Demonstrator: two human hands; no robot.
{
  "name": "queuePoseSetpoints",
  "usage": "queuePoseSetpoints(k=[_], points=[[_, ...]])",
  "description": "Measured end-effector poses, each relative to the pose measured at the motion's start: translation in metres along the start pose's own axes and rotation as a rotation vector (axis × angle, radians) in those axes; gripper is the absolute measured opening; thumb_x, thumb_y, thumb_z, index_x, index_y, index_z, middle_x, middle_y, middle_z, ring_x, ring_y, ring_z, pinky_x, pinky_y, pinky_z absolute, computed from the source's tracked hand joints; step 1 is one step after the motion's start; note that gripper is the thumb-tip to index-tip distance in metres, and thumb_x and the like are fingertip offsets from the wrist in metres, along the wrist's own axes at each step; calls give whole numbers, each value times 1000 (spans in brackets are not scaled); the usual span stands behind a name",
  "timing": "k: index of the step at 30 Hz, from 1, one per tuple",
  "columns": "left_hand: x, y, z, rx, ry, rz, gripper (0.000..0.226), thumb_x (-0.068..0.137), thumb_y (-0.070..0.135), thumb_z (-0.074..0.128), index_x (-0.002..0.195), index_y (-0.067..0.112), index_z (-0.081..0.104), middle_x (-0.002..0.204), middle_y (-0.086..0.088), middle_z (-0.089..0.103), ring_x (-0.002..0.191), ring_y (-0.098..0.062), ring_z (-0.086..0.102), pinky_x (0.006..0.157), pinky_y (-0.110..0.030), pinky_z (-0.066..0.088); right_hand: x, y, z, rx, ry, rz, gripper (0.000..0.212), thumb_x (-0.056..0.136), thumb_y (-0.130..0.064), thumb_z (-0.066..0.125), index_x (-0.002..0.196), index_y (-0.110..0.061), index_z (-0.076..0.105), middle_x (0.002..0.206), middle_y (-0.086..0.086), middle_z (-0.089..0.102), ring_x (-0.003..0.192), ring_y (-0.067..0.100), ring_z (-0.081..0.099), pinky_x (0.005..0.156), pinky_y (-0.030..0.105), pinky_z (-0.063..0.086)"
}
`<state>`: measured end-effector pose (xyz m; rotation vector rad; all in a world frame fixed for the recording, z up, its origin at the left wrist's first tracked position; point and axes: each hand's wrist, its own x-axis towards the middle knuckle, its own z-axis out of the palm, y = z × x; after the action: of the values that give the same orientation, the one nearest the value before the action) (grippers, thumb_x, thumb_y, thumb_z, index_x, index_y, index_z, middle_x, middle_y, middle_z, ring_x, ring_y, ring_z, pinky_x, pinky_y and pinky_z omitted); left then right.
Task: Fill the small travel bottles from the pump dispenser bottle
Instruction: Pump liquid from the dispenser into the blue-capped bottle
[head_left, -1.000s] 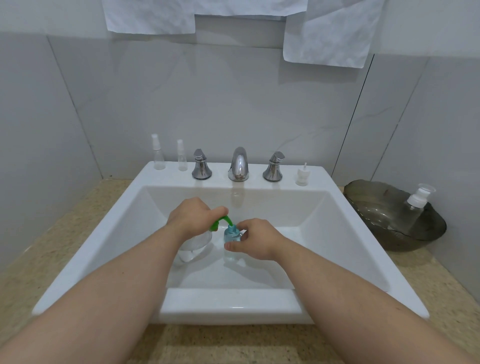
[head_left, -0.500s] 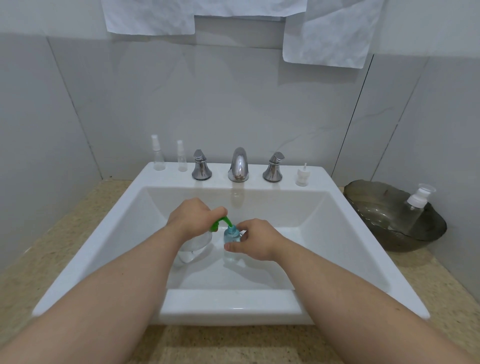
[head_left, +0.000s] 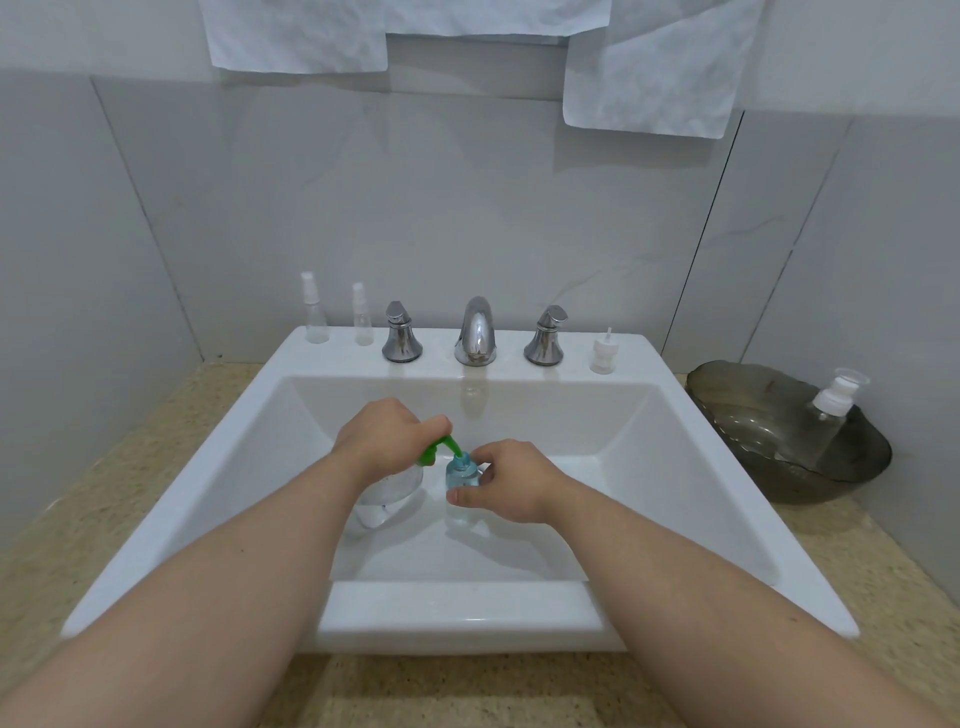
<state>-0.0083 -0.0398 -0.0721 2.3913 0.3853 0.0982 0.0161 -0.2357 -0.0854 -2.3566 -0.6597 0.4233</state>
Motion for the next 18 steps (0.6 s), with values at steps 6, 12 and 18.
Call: queuePoseSetpoints(k=[6, 12, 18], points=[[0, -2, -1, -6, 14, 5, 52, 74, 60, 56, 47, 17, 70, 58, 3, 70, 60, -19, 56, 63, -33, 45, 0, 0, 0, -8, -5, 1, 42, 87, -45, 79, 120, -21, 70, 87, -9, 62, 80, 10, 59, 71, 23, 47], [3, -9, -2, -12, 27, 0, 70, 82, 79, 60, 52, 17, 74, 68, -6, 74, 60, -20, 57, 69, -36, 49, 0, 1, 0, -4, -2, 4, 44, 86, -45, 79, 121, -20, 70, 89, -8, 64, 83, 12, 61, 75, 25, 49], [2, -5, -1, 29, 31, -9, 69, 82, 79, 61, 54, 17, 76, 62, 0, 70, 62, -19, 58, 71, -36, 51, 1, 1, 0, 6, 1, 12, 46, 86, -46, 79, 124, -21, 68, 87, -11, 62, 81, 8, 60, 68, 21, 46]])
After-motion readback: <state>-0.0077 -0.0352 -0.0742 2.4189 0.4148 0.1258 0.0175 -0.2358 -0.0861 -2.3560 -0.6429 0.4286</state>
